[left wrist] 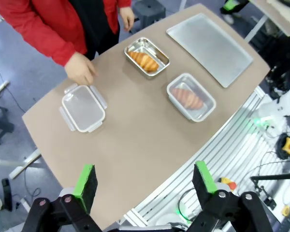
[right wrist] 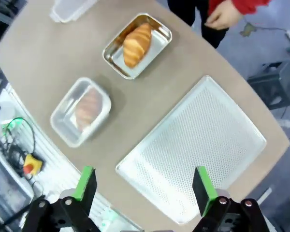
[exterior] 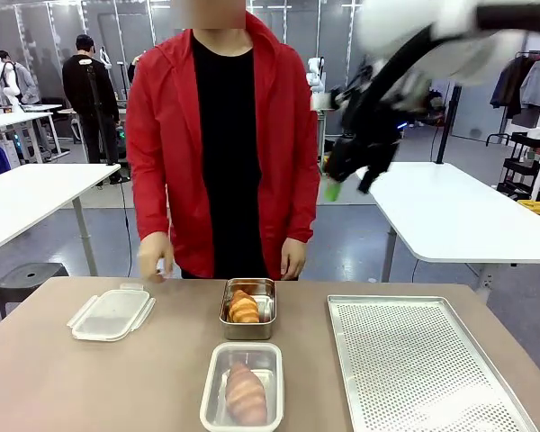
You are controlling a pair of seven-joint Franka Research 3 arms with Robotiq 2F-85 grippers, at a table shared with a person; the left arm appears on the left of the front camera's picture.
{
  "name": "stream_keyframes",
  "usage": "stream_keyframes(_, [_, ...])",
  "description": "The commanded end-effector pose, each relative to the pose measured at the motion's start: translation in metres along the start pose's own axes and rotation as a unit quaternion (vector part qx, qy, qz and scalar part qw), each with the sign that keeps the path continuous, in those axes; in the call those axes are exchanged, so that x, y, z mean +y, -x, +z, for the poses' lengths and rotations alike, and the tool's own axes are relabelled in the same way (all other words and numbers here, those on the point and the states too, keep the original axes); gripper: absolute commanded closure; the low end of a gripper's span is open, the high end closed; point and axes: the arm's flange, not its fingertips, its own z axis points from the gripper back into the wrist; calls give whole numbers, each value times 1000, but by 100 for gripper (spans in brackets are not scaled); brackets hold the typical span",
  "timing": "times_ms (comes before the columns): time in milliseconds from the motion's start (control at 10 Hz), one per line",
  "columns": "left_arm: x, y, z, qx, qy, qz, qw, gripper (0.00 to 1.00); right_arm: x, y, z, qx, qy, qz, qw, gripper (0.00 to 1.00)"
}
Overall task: Place the bread into the airtight container.
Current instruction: Pick up a Butter Roll and place it into an empty Airtight Container.
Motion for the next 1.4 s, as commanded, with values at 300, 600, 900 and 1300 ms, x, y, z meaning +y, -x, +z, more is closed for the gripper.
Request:
stream_keyframes(300, [-1, -1, 1, -3, 7, -6, 1000, 0, 21, 144, 113, 2, 9, -11, 1000, 0])
stream_keyframes(600, [-1, -1, 1, -3, 7, -6, 1000, 0, 23, 197, 146, -3, 50, -57, 997, 0])
stream_keyframes(900, [-1, -1, 1, -3, 7, -6, 1000, 0, 25, 202, 158, -6, 50, -46, 998, 0])
stream_keyframes(1300, [-1, -1, 1, -3, 7, -6, 1000, 0, 25, 202, 158, -6, 50, -46, 998, 0])
